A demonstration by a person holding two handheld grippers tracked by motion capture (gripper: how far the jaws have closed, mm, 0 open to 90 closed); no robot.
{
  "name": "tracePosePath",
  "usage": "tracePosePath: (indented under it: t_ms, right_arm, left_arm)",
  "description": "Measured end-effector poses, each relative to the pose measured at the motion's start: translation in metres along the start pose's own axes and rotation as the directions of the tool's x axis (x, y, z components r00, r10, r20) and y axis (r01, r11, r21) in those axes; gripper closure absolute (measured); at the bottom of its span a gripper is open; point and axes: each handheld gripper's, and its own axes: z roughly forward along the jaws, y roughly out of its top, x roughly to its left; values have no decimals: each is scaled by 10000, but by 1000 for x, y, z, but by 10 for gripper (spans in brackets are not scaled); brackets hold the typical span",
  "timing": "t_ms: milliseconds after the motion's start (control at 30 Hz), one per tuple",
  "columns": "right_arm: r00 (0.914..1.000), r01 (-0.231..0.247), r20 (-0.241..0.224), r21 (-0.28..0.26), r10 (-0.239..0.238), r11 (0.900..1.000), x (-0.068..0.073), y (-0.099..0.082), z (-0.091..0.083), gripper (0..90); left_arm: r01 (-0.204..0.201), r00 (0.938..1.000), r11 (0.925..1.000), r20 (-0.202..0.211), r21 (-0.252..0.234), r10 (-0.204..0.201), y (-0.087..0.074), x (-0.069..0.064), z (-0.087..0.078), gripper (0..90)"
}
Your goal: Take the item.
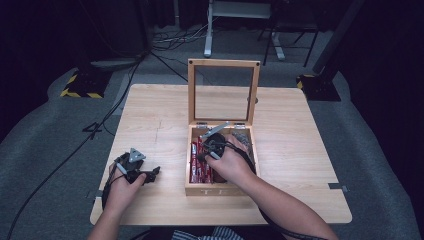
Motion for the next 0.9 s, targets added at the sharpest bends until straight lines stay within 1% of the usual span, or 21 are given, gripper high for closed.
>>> tracePosePath:
  t_ms: [167,367,567,767,900]
  right_arm:
    - [9998,159,-117,-407,-164,9990,1,3,-12,897]
    - [9993,319,-181,-768,-333,9965,2,4,-25,897]
    - [9990,409,-138,-1107,-427,9930,0,3,-39,897]
    - [9994,327,-39,-1701,-339,9849,-9,-6,-65,896]
    - [9994,290,224,-2102,-248,9772,-19,-15,-84,896]
  left_arm:
    - [-1,10000,10000,3,0,1,0,0,0,186]
    - [10,10000,10000,7,14,-10,0,0,0,185]
    - [-14,10000,10000,20,14,14,0,0,0,185]
    - [-48,10000,10000,69,16,48,2,0,3,168]
    - [-50,10000,10000,68,39,50,3,0,4,161]
